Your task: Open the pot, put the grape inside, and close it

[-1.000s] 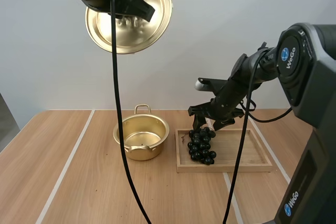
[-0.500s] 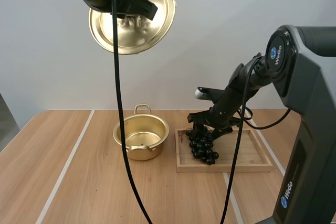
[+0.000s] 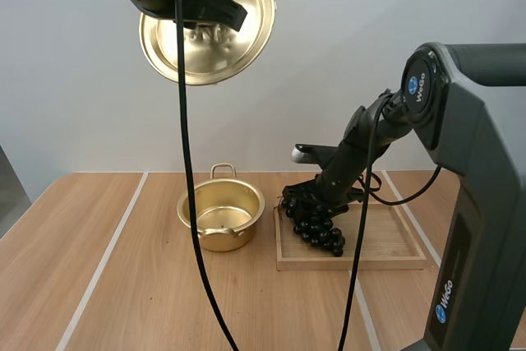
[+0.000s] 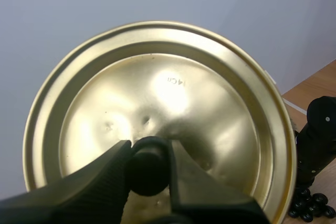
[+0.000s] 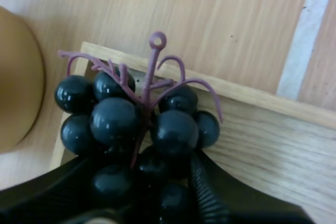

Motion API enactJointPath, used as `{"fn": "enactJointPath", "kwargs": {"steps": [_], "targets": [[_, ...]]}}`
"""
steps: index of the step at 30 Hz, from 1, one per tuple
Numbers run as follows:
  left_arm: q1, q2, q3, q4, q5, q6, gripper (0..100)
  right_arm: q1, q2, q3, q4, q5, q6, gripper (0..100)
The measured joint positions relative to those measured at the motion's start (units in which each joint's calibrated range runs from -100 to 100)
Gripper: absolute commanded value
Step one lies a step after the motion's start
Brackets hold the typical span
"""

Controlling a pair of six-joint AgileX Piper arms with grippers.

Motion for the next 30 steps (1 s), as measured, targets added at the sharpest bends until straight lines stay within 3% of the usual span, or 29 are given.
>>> {"fn": "enactJointPath", "kwargs": {"steps": [11,30], "targets": [[0.00,0.0,0.0,0.0,0.0,0.0,0,0.0,-0.7,0.0,-0.1,0.2,-0.5,0],[0.00,-1.8,-3.2,0.0,-1.4,0.0,0,0.3,-14.1,-7.2,-0.5,7.7,-0.6,0]]}}
